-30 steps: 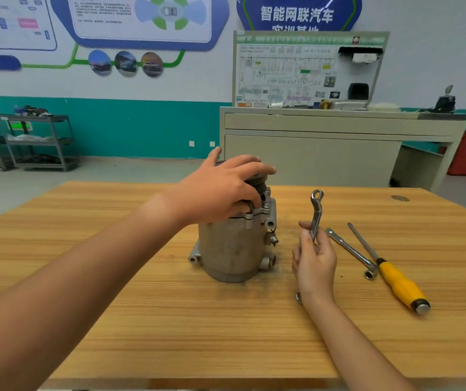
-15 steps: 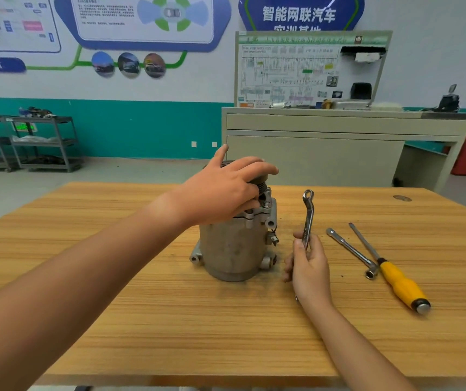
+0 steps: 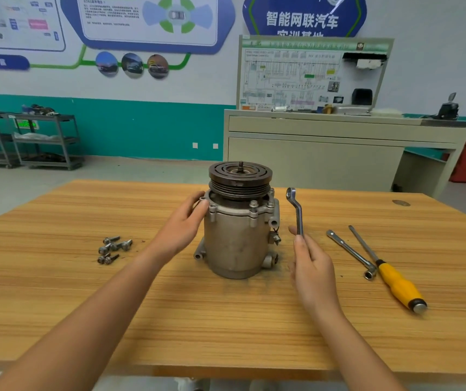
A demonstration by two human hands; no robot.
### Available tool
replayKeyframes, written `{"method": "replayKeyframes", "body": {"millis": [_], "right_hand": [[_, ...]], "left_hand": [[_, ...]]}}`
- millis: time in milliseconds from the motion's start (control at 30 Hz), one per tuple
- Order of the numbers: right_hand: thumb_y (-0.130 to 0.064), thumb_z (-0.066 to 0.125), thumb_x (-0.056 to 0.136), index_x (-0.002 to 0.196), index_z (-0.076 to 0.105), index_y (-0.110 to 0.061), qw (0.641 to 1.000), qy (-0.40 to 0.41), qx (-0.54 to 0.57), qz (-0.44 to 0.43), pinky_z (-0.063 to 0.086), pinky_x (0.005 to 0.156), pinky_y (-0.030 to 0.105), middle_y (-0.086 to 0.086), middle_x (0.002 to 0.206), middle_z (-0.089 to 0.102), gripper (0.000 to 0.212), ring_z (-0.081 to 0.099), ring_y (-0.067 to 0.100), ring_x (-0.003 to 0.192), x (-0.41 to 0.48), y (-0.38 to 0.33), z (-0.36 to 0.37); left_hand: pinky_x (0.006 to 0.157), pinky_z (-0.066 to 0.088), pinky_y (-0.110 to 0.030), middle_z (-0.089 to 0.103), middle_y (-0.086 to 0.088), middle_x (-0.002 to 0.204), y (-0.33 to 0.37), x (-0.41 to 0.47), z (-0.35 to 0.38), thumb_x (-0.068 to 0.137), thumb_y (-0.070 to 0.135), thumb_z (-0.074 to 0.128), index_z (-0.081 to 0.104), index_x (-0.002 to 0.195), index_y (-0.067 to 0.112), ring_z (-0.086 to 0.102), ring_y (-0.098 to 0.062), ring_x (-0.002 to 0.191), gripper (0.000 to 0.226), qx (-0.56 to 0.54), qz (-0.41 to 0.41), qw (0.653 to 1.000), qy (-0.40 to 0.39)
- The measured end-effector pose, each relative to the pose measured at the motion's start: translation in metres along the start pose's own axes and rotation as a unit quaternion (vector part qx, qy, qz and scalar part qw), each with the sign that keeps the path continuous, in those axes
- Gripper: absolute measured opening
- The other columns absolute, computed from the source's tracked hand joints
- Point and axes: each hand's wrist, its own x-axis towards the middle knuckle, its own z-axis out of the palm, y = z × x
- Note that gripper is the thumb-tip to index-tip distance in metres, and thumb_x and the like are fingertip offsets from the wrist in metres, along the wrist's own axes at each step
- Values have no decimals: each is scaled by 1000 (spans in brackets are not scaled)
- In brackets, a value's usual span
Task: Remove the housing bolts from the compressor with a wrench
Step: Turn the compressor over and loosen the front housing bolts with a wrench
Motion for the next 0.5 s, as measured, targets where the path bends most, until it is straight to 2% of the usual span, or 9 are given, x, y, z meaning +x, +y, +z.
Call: {"method": "replayKeyframes", "body": {"millis": [67, 133, 200, 300, 333, 367, 433, 467, 500], "right_hand": [[-27, 39, 97, 120, 53, -36, 999, -21, -40, -12, 31, 56, 14, -21, 55, 43, 29, 39, -5, 59, -3, -8, -7], [-28, 40, 96, 129, 43, -33, 993, -51, -105, -24, 34, 51, 12, -19, 51, 49, 34, 42, -3, 52, -4, -17, -14], [-29, 41, 95, 130, 37, -35, 983, -73, -163, -31, 36, 48, 12, -27, 51, 54, 35, 48, -4, 50, -4, -26, -20], [-35, 41, 94, 130, 46, -36, 971, -85, -220, -33, 37, 54, 15, -26, 56, 55, 37, 52, -6, 56, -6, -39, -25], [-36, 40, 93, 131, 46, -36, 968, -89, -234, -32, 40, 59, 17, -28, 62, 59, 38, 54, -8, 62, -7, -43, -27], [-37, 40, 94, 132, 46, -35, 964, -91, -248, -32, 42, 67, 18, -31, 79, 63, 39, 56, -10, 75, -7, -47, -28], [-37, 39, 95, 134, 45, -33, 955, -85, -284, -28, 37, 83, 20, -19, 123, 57, 40, 50, 2, 112, -5, -54, -30], [-37, 40, 95, 134, 45, -32, 950, -80, -300, -26, 36, 85, 21, -14, 132, 52, 40, 47, 8, 117, -5, -57, -31], [-36, 40, 95, 134, 46, -33, 946, -76, -313, -29, 36, 85, 21, -12, 133, 51, 39, 48, 9, 114, -5, -60, -32]], "left_hand": [[105, 33, -32, 36, 6, 148, -8, 4, 5, 98, 44, 36, 34, 143, 30, 34, -12, 133, 48, -40, -20, 999, 5], [104, 32, -34, 37, 7, 147, -9, 11, 7, 98, 45, 35, 34, 144, 29, 35, -13, 133, 49, -63, -32, 997, 8], [99, 33, -33, 45, 8, 140, -5, 18, 11, 98, 47, 33, 41, 140, 29, 41, -14, 129, 46, -104, -48, 993, 0], [99, 36, -40, 57, 4, 126, 0, 24, 15, 98, 45, 32, 57, 122, 27, 48, -15, 119, 39, -175, -80, 981, -7], [100, 35, -41, 58, 2, 124, 0, 25, 15, 98, 41, 33, 58, 119, 25, 47, -17, 118, 36, -194, -92, 977, 0], [101, 35, -41, 56, 0, 124, 0, 27, 15, 97, 38, 34, 58, 117, 24, 46, -18, 118, 34, -203, -101, 974, 9], [103, 34, -42, 54, -4, 124, 3, 29, 14, 97, 31, 34, 53, 122, 22, 44, -21, 118, 33, -201, -110, 973, 17], [103, 35, -42, 54, -6, 123, 6, 30, 15, 97, 28, 34, 51, 125, 19, 45, -22, 117, 34, -201, -112, 973, 19], [100, 38, -40, 55, -6, 120, 8, 31, 16, 97, 26, 34, 50, 125, 16, 47, -21, 115, 34, -204, -112, 972, 22]]}}
